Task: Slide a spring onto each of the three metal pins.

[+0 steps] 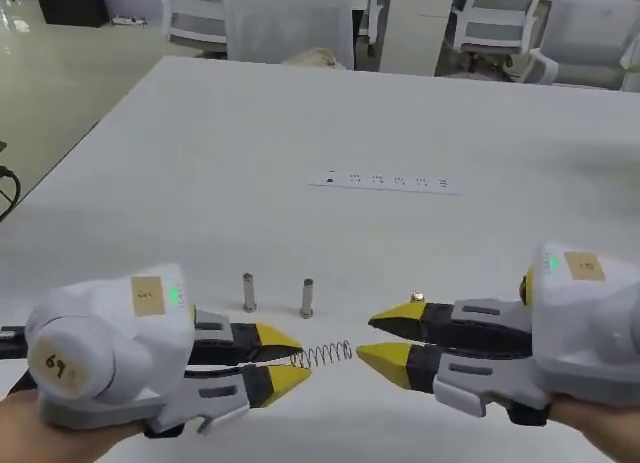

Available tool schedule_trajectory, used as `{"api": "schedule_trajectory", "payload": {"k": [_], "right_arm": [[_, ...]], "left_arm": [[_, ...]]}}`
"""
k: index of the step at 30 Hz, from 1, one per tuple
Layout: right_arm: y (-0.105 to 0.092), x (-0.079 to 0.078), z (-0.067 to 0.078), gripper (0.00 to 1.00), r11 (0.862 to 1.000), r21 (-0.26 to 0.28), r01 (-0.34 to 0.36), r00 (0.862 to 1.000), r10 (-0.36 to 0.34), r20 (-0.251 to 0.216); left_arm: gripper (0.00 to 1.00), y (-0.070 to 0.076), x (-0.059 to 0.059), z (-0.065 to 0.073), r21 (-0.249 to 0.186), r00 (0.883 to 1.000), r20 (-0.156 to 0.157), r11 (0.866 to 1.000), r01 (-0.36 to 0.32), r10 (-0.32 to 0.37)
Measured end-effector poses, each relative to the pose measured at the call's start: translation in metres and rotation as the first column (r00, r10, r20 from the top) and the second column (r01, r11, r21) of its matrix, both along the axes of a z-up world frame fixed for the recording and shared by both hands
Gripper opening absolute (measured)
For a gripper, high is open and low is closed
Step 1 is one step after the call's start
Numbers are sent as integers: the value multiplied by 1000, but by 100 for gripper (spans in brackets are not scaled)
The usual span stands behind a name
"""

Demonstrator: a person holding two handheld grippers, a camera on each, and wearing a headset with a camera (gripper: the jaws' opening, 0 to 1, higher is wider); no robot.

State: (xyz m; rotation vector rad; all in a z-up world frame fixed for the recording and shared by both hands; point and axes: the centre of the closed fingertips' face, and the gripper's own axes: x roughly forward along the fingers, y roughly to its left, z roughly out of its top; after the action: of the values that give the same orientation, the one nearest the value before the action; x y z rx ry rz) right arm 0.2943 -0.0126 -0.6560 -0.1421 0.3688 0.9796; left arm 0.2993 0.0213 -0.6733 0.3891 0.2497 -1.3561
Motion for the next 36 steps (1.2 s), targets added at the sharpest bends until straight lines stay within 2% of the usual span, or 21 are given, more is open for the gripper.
{"api": "schedule_trajectory", "payload": {"k": [6,8,10,14,20,30,36], "right_arm": [[12,-16,4,17,995,9,-100,995,101,-23],[16,-21,8,17,991,31,-132,990,133,-34],[21,-28,13,17,983,63,-171,984,174,-46],[28,-39,17,16,969,95,-230,969,237,-75],[34,-44,19,16,960,114,-258,960,268,-86],[38,-49,19,12,949,145,-279,949,296,-112],[39,-49,19,9,949,128,-289,944,305,-128]], "left_arm": [[2,5,-17,12,-22,999,18,999,40,-40],[2,4,-24,16,-26,998,21,998,61,-60],[2,4,-30,20,-35,996,27,996,82,-82],[2,3,-37,29,-49,994,43,993,103,-101],[2,2,-43,36,-71,992,48,990,118,-115],[2,-2,-49,39,-92,991,49,987,131,-127],[3,-2,-49,38,-98,992,44,988,122,-118]]}}
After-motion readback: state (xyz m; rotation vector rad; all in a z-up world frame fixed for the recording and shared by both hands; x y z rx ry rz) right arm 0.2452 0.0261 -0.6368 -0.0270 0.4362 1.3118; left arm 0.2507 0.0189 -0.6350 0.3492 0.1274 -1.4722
